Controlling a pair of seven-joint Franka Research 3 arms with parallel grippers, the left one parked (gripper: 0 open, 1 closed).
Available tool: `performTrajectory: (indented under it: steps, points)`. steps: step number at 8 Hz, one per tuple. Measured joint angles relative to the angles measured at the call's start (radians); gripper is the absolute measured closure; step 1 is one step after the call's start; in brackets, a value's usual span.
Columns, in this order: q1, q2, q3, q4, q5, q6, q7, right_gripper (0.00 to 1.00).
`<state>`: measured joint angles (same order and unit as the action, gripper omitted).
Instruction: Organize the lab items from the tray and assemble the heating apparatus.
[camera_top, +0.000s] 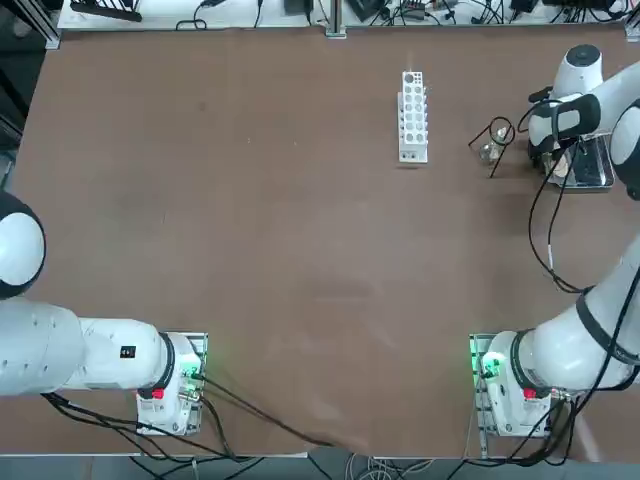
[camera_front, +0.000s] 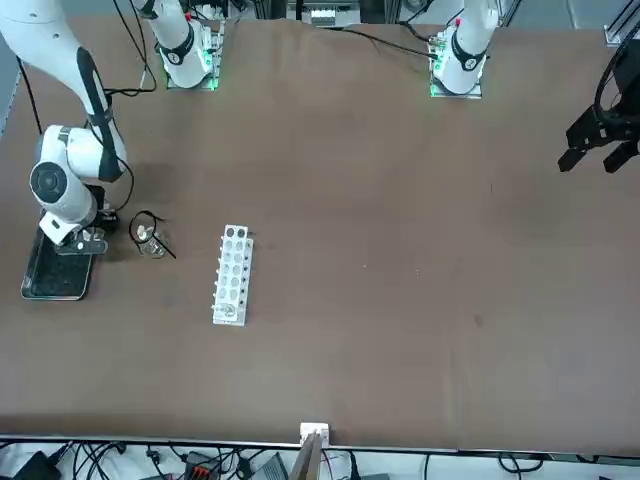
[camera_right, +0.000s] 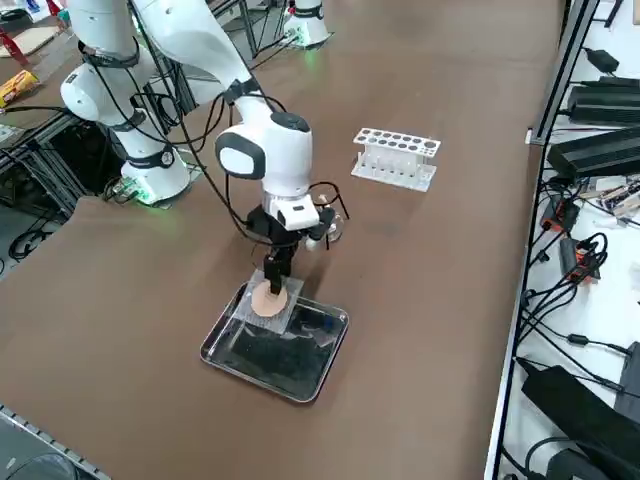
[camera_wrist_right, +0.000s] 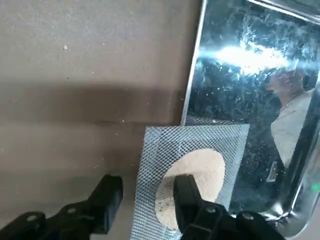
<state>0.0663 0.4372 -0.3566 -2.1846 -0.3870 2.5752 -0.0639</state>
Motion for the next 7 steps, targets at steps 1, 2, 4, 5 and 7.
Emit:
performTrajectory:
  steps: [1,2,4,5,7]
  points:
    - [0.000,0.002,0.000,0.001,-0.012,0.000,0.000,0.37]
    - [-0.001,0.002,0.000,0.003,-0.014,0.000,0.000,0.40]
    - [-0.004,0.002,0.000,0.007,-0.014,0.000,0.000,0.47]
    - [-0.004,0.002,-0.001,0.013,-0.014,0.000,0.000,0.56]
    - [-0.004,0.001,-0.001,0.023,-0.014,0.000,0.003,0.72]
